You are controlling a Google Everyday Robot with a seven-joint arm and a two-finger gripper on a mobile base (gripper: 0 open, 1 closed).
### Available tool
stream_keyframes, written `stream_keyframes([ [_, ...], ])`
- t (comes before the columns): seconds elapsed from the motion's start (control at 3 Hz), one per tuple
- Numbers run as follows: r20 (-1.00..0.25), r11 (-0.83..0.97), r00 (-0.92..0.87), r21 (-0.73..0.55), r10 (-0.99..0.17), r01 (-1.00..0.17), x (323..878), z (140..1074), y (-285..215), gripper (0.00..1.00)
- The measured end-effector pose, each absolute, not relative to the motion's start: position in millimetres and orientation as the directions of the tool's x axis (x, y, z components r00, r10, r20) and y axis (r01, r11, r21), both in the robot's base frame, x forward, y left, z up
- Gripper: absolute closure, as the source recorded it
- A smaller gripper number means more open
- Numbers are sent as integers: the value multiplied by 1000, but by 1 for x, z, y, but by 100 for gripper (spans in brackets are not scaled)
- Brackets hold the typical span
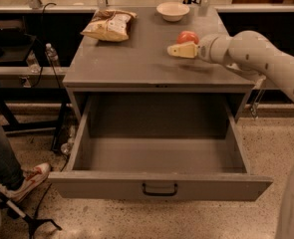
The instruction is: Pick apple from top drawer and place on counter
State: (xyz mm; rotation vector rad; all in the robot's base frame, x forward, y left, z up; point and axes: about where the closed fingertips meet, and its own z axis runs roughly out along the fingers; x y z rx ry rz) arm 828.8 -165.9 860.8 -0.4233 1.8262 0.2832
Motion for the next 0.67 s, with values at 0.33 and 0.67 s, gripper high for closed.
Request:
stream_keyframes([
  [0.33,-969,921,-210,-37,-127,-388,796,877,-184,0],
  [0.67,-981,931,-152,-56,-118,-362,768,894,-206,0],
])
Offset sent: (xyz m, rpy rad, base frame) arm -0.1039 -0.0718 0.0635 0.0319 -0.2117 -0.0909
